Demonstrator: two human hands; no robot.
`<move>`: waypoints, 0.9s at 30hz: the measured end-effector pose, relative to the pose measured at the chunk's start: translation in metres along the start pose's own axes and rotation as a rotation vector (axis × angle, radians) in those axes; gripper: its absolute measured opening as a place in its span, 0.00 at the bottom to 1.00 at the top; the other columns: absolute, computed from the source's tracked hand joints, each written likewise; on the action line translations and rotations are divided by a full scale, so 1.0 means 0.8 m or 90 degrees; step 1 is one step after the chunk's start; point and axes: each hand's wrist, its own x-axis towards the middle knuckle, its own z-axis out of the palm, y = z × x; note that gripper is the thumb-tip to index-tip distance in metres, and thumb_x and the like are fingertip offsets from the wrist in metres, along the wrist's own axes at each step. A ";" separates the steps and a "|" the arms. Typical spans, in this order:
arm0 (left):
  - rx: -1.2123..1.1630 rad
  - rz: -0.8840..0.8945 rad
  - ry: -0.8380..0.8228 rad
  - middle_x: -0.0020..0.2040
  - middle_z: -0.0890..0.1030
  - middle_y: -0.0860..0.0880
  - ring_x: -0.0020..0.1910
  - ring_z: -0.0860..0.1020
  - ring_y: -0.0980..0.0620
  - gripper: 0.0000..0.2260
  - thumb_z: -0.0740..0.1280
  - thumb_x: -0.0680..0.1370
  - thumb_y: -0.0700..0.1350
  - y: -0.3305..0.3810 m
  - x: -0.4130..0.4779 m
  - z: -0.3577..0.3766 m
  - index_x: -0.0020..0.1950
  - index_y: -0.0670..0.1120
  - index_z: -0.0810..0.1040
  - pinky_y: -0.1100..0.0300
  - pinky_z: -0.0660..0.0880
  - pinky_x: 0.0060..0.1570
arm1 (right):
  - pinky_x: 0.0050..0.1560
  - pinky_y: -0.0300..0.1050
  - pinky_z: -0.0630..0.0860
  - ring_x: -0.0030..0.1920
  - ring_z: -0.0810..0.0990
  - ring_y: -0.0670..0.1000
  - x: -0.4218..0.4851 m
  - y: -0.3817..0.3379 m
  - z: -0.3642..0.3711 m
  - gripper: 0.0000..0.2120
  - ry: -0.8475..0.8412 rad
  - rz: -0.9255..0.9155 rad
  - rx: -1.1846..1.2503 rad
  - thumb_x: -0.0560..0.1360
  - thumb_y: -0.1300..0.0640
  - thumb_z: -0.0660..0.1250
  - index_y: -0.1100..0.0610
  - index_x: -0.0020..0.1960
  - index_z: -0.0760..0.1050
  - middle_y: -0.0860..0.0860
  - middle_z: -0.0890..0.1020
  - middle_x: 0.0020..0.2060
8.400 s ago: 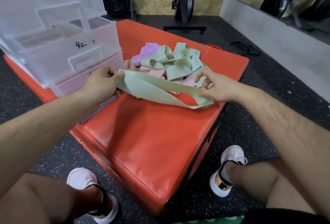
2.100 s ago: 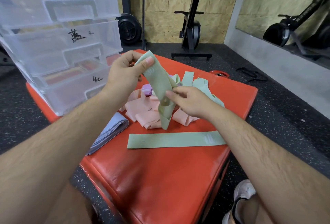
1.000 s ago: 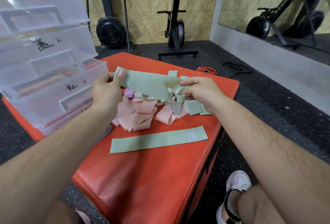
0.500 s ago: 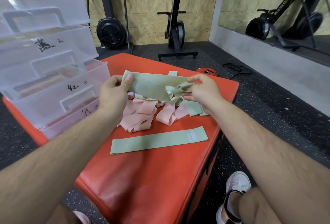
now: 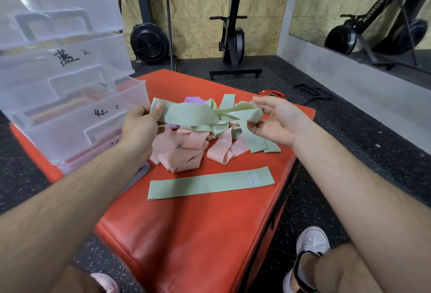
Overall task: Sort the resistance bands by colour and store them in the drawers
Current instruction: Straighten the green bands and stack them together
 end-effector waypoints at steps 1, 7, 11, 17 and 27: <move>-0.006 -0.003 0.002 0.39 0.80 0.49 0.29 0.75 0.55 0.07 0.67 0.81 0.48 0.001 0.001 -0.002 0.47 0.46 0.78 0.62 0.73 0.32 | 0.34 0.44 0.79 0.41 0.82 0.52 -0.003 -0.001 0.000 0.19 -0.032 0.003 -0.011 0.76 0.62 0.70 0.66 0.65 0.75 0.57 0.78 0.56; -0.016 0.023 0.002 0.37 0.80 0.50 0.29 0.75 0.57 0.07 0.67 0.81 0.47 0.007 -0.003 -0.006 0.45 0.46 0.78 0.68 0.74 0.28 | 0.38 0.40 0.78 0.46 0.84 0.51 0.004 0.006 0.003 0.10 0.026 -0.020 -0.282 0.77 0.67 0.69 0.64 0.58 0.80 0.57 0.86 0.52; -0.016 0.033 -0.001 0.38 0.80 0.50 0.32 0.75 0.56 0.07 0.67 0.81 0.46 0.005 -0.002 -0.008 0.45 0.47 0.78 0.68 0.75 0.31 | 0.36 0.40 0.74 0.34 0.76 0.47 0.004 0.009 0.000 0.07 0.058 0.003 -0.394 0.78 0.62 0.71 0.61 0.55 0.81 0.52 0.81 0.36; -0.006 0.033 -0.007 0.39 0.82 0.51 0.36 0.78 0.55 0.06 0.69 0.80 0.48 -0.001 0.012 -0.019 0.46 0.47 0.79 0.61 0.76 0.40 | 0.49 0.46 0.83 0.47 0.83 0.54 -0.004 0.003 -0.006 0.08 -0.066 0.106 -0.240 0.80 0.63 0.66 0.60 0.58 0.79 0.57 0.83 0.49; -0.027 -0.020 0.010 0.37 0.81 0.50 0.32 0.77 0.55 0.06 0.68 0.80 0.45 -0.007 0.028 -0.033 0.45 0.45 0.78 0.62 0.76 0.37 | 0.34 0.36 0.77 0.43 0.82 0.46 -0.009 -0.014 -0.018 0.22 -0.211 0.115 -0.216 0.75 0.65 0.64 0.62 0.69 0.75 0.54 0.82 0.58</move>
